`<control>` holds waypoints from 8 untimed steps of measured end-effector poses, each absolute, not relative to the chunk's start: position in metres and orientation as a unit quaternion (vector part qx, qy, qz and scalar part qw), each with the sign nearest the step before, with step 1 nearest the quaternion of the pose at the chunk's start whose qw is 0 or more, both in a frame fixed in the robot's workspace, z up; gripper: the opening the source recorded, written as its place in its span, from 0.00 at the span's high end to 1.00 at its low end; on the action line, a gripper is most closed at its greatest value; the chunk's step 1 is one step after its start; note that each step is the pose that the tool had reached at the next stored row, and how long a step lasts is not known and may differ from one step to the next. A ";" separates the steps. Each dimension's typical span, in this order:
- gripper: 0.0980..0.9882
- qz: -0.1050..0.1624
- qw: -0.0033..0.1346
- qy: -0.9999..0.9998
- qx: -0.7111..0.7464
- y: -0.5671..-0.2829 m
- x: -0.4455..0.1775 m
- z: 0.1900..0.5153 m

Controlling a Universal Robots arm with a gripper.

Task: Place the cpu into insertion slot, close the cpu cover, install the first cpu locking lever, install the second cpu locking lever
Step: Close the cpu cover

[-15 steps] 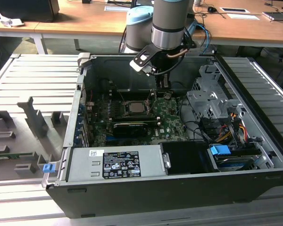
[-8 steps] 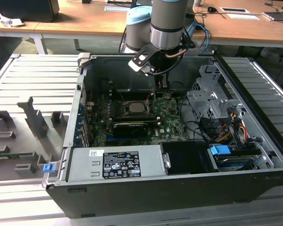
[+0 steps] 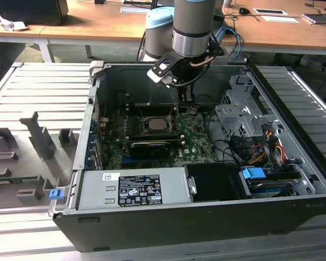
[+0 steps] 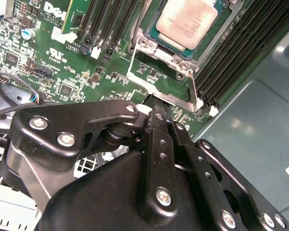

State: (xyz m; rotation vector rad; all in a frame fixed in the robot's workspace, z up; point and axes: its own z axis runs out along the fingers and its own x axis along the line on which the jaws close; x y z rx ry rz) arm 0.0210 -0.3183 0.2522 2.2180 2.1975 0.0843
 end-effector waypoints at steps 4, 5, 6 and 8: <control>0.99 0.027 0.009 0.704 0.710 -0.318 0.020 0.252; 0.99 0.027 0.009 0.704 0.710 -0.318 0.019 0.252; 0.99 0.027 0.009 0.704 0.710 -0.318 0.019 0.252; 0.99 0.027 0.009 0.704 0.710 -0.318 0.018 0.252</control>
